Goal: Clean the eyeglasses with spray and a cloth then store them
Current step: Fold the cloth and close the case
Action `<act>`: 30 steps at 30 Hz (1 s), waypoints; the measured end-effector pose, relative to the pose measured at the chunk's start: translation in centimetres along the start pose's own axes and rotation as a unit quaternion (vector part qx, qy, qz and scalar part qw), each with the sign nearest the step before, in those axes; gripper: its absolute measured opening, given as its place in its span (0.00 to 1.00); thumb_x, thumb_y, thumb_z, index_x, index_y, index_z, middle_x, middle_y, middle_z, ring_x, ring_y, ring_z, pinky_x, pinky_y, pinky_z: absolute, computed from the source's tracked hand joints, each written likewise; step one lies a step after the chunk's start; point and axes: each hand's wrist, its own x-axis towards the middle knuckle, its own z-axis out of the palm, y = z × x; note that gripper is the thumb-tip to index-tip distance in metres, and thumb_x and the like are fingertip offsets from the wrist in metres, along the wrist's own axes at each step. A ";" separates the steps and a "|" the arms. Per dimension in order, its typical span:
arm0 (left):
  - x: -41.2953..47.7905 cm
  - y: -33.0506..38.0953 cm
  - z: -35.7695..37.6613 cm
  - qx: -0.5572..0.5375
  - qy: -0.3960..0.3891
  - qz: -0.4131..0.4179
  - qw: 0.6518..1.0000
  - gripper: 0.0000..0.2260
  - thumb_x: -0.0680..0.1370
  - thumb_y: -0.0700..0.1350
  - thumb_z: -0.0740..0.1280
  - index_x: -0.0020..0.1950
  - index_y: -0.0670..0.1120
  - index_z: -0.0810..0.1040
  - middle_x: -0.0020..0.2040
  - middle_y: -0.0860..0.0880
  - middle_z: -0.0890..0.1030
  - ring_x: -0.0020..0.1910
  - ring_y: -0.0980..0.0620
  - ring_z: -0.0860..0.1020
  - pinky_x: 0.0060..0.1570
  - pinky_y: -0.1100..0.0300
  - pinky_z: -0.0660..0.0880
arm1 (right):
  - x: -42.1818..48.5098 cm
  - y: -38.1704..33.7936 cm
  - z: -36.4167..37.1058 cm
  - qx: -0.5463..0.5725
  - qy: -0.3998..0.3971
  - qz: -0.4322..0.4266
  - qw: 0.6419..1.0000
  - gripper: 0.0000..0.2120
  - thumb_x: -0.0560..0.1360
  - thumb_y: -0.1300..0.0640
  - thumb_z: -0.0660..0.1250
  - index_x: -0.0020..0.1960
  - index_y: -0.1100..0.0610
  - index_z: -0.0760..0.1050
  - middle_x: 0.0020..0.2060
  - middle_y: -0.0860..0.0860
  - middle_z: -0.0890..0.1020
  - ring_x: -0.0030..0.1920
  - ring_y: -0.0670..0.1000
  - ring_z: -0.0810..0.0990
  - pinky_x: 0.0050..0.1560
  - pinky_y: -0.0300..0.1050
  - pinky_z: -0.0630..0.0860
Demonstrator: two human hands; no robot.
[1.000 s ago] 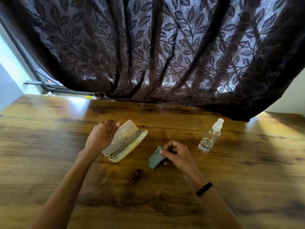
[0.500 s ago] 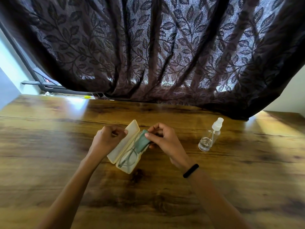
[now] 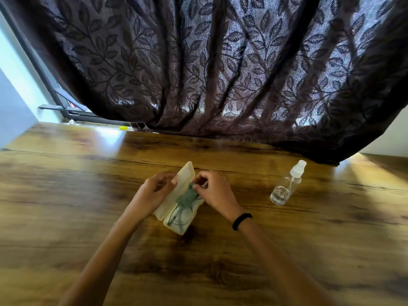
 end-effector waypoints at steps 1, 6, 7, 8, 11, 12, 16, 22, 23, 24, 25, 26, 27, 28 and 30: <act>-0.2 0.1 0.1 -0.024 -0.012 -0.009 1.000 0.14 0.78 0.46 0.61 0.63 0.45 0.71 0.56 0.45 0.76 0.50 0.51 0.75 0.45 0.59 0.72 | 0.1 0.2 0.1 -0.010 0.003 0.002 1.000 0.07 0.73 0.57 0.67 0.50 0.57 0.76 0.50 0.51 0.78 0.48 0.45 0.74 0.44 0.33 0.72; -0.7 0.8 0.0 -0.109 -0.085 -0.077 0.987 0.14 0.81 0.44 0.53 0.67 0.47 0.63 0.59 0.44 0.69 0.49 0.48 0.71 0.40 0.58 0.71 | 0.3 0.9 0.2 -0.022 0.008 0.011 1.000 0.09 0.73 0.52 0.67 0.50 0.56 0.76 0.50 0.52 0.77 0.49 0.48 0.75 0.49 0.41 0.76; -0.7 0.9 0.0 -0.118 -0.090 -0.085 0.985 0.14 0.81 0.44 0.52 0.67 0.48 0.62 0.58 0.44 0.68 0.48 0.48 0.71 0.38 0.58 0.71 | 0.1 1.1 0.1 -0.015 0.020 0.011 1.000 0.10 0.74 0.51 0.66 0.50 0.56 0.76 0.50 0.52 0.76 0.49 0.47 0.75 0.48 0.40 0.76; -0.8 0.9 -0.1 -0.130 -0.091 -0.093 0.983 0.14 0.82 0.44 0.51 0.67 0.49 0.62 0.58 0.45 0.68 0.47 0.48 0.71 0.38 0.58 0.71 | -0.1 1.4 0.0 -0.009 0.035 0.013 0.999 0.10 0.75 0.50 0.64 0.51 0.56 0.75 0.50 0.51 0.76 0.48 0.47 0.74 0.47 0.38 0.75; -1.1 0.9 -0.5 -0.202 -0.089 -0.134 0.966 0.13 0.81 0.45 0.53 0.64 0.53 0.68 0.58 0.45 0.71 0.49 0.44 0.73 0.37 0.55 0.72 | -0.7 2.5 -0.4 -0.003 0.046 0.026 0.999 0.14 0.76 0.51 0.62 0.59 0.55 0.72 0.56 0.52 0.74 0.52 0.47 0.73 0.50 0.37 0.71; -1.2 0.9 -0.5 -0.232 -0.094 -0.147 0.957 0.12 0.81 0.44 0.54 0.62 0.53 0.70 0.58 0.45 0.73 0.49 0.44 0.73 0.38 0.55 0.72 | -0.8 2.8 -0.5 0.005 0.025 0.034 0.999 0.16 0.76 0.51 0.62 0.62 0.54 0.71 0.59 0.52 0.73 0.56 0.48 0.73 0.52 0.37 0.70; -1.3 1.3 -0.3 -0.251 -0.094 -0.151 0.952 0.13 0.79 0.45 0.58 0.63 0.50 0.70 0.57 0.45 0.75 0.47 0.48 0.75 0.35 0.58 0.72 | -1.1 3.4 -0.8 0.021 -0.038 0.036 0.998 0.18 0.76 0.53 0.62 0.65 0.54 0.70 0.63 0.53 0.74 0.63 0.50 0.70 0.57 0.37 0.63; -1.1 1.2 1.5 -0.093 -0.056 -0.041 0.993 0.18 0.77 0.43 0.63 0.66 0.44 0.68 0.59 0.44 0.76 0.50 0.51 0.77 0.44 0.59 0.76 | -0.9 3.8 -0.7 0.063 -0.019 0.059 0.996 0.18 0.74 0.53 0.66 0.62 0.55 0.72 0.61 0.51 0.76 0.61 0.47 0.72 0.56 0.37 0.67; -1.3 1.1 2.0 -0.049 -0.049 -0.031 0.997 0.20 0.76 0.44 0.64 0.67 0.45 0.67 0.61 0.45 0.75 0.53 0.51 0.76 0.49 0.56 0.77 | -0.9 4.0 -0.7 0.079 -0.021 0.063 0.995 0.17 0.74 0.53 0.66 0.62 0.55 0.73 0.61 0.51 0.77 0.61 0.47 0.72 0.56 0.36 0.66; -1.5 0.9 2.5 0.007 -0.039 -0.022 0.999 0.22 0.75 0.45 0.66 0.68 0.46 0.66 0.63 0.46 0.74 0.57 0.50 0.75 0.53 0.53 0.76 | -0.9 4.0 -0.8 0.098 -0.021 0.070 0.993 0.16 0.75 0.54 0.65 0.62 0.56 0.73 0.61 0.51 0.77 0.60 0.46 0.72 0.55 0.36 0.66; -1.8 0.9 3.0 0.069 -0.025 -0.009 0.997 0.24 0.74 0.46 0.68 0.69 0.48 0.64 0.65 0.46 0.72 0.61 0.48 0.73 0.57 0.50 0.75 | -0.9 4.2 -0.9 0.116 -0.023 0.080 0.990 0.15 0.75 0.55 0.64 0.61 0.56 0.74 0.60 0.51 0.77 0.60 0.46 0.73 0.55 0.37 0.67; -2.2 0.9 3.5 0.119 -0.010 0.009 0.993 0.27 0.73 0.46 0.69 0.69 0.48 0.63 0.66 0.47 0.71 0.64 0.48 0.70 0.60 0.49 0.72 | -0.9 4.3 -1.0 0.129 -0.024 0.090 0.987 0.13 0.76 0.58 0.63 0.61 0.56 0.74 0.60 0.52 0.78 0.60 0.46 0.73 0.56 0.38 0.68; -2.6 1.0 4.0 0.149 0.005 0.029 0.988 0.28 0.73 0.47 0.69 0.70 0.49 0.62 0.67 0.47 0.69 0.65 0.47 0.68 0.62 0.49 0.70 | -0.8 4.5 -1.0 0.135 -0.025 0.098 0.986 0.13 0.77 0.60 0.62 0.60 0.56 0.75 0.59 0.52 0.78 0.60 0.47 0.73 0.58 0.41 0.70; -2.8 1.1 4.3 0.165 0.016 0.047 0.985 0.30 0.72 0.47 0.70 0.70 0.49 0.61 0.68 0.48 0.69 0.66 0.47 0.67 0.63 0.50 0.69 | -0.8 4.5 -1.0 0.136 -0.027 0.105 0.985 0.13 0.77 0.62 0.61 0.59 0.56 0.75 0.59 0.52 0.78 0.60 0.48 0.74 0.61 0.44 0.71; -2.8 1.2 4.6 0.182 0.028 0.062 0.981 0.32 0.71 0.47 0.71 0.71 0.50 0.60 0.67 0.48 0.69 0.66 0.47 0.66 0.61 0.52 0.68 | -0.9 4.6 -1.0 0.133 -0.028 0.111 0.984 0.13 0.77 0.64 0.60 0.59 0.56 0.75 0.59 0.52 0.78 0.60 0.49 0.74 0.63 0.49 0.71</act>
